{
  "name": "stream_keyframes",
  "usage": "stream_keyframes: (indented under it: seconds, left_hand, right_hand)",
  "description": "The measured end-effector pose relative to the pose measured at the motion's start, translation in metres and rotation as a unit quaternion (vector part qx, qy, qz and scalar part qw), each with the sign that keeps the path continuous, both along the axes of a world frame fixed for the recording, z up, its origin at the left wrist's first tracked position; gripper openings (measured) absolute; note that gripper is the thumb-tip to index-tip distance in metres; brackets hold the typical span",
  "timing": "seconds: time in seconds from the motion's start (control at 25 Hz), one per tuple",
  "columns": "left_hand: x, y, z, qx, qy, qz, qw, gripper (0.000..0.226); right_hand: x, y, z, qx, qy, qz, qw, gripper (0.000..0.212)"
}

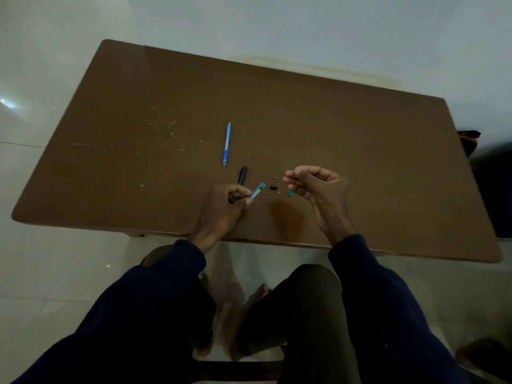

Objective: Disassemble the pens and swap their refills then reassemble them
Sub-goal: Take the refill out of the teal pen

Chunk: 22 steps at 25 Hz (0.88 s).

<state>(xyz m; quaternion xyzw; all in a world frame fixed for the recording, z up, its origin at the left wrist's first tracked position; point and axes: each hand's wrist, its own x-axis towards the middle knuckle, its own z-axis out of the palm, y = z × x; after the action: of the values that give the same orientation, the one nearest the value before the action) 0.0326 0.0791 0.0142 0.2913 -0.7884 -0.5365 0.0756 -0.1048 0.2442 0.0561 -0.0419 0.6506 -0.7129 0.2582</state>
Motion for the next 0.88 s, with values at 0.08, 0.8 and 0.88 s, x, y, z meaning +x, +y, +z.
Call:
stream_keyframes:
  seconds: [0.08,0.8,0.88]
  left_hand:
    - [-0.003,0.002,-0.001,0.004,-0.005,-0.004,1.0,0.015]
    - [-0.041,0.035,-0.018,-0.062,-0.079,-0.019,0.995,0.006]
    - [-0.042,0.035,-0.016,-0.078,-0.083,-0.025,0.993,0.006]
  right_hand:
    - [-0.001,0.001,-0.001,0.005,-0.01,-0.013,1.0,0.024]
    - [-0.02,0.027,-0.011,0.036,-0.048,-0.064,0.996,0.015]
    - [-0.02,0.027,-0.013,0.039,-0.05,-0.069,0.996,0.022]
